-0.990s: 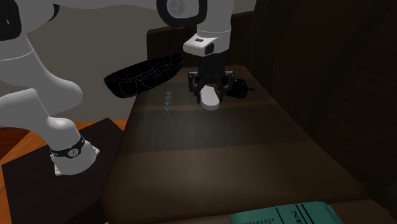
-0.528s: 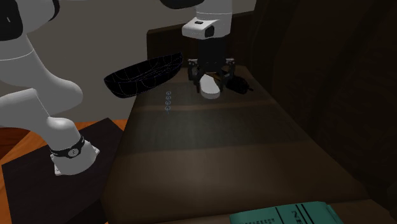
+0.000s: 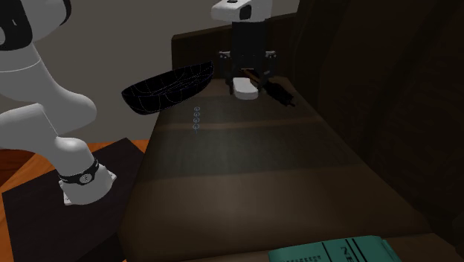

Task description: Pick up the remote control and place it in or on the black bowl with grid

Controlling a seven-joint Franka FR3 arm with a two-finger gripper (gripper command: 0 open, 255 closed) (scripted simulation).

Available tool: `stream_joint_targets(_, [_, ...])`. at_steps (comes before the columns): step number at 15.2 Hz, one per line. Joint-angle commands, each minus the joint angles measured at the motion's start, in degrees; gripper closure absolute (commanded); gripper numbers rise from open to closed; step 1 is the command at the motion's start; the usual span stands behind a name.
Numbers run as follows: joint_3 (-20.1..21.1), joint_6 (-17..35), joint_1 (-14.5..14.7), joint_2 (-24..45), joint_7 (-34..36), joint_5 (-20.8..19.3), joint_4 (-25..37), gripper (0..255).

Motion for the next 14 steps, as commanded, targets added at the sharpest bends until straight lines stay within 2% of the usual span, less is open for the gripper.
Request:
stream_joint_targets(1, [0.0, -2.0, 0.7, 0.9, 0.3, -0.6, 2.6, 255])
stream_joint_targets(11, [-0.1, -12.4, 5.7, 6.0, 1.7, -4.6, 17.1, 255])
stream_joint_targets(12, [-0.1, -12.4, 5.8, 6.0, 1.7, -4.6, 17.2, 255])
stream_joint_targets(14, [1.0, -10.1, 3.0, 0.7, 2.1, -0.8, 10.6, 255])
